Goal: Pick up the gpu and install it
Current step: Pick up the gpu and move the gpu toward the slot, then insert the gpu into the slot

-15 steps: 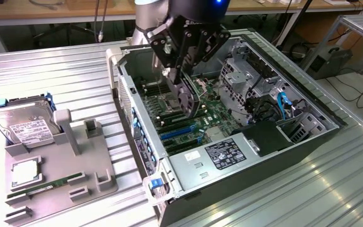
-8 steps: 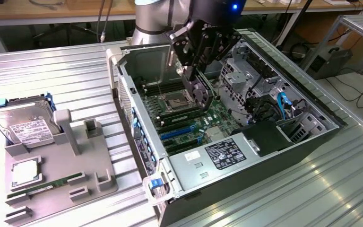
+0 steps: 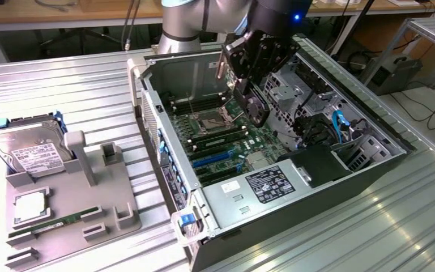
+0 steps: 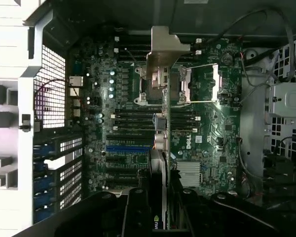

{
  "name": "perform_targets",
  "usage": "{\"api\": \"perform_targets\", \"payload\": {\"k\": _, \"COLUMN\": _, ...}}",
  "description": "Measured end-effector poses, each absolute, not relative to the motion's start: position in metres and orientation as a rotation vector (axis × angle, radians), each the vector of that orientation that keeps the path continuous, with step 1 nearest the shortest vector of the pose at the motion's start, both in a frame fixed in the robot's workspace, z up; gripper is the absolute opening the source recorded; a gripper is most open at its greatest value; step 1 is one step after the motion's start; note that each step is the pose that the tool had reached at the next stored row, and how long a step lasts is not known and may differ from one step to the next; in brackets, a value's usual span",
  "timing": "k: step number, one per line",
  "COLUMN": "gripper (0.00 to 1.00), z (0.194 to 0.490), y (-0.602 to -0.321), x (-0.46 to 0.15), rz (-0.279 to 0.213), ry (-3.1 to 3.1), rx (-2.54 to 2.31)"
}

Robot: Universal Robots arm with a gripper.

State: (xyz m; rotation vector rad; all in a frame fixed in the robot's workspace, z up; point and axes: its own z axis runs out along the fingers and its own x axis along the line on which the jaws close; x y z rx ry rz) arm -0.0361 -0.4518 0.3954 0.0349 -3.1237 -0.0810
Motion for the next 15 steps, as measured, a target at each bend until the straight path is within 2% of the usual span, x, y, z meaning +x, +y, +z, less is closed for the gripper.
{"api": "perform_targets", "payload": {"k": 7, "gripper": 0.26, "z": 0.380, "y": -0.452, "x": -0.022, "rz": -0.080, "ry": -3.121, "rx": 0.035}}
{"api": "perform_targets", "payload": {"k": 15, "gripper": 0.26, "z": 0.380, "y": -0.452, "x": -0.021, "rz": -0.081, "ry": -3.118, "rx": 0.035}}
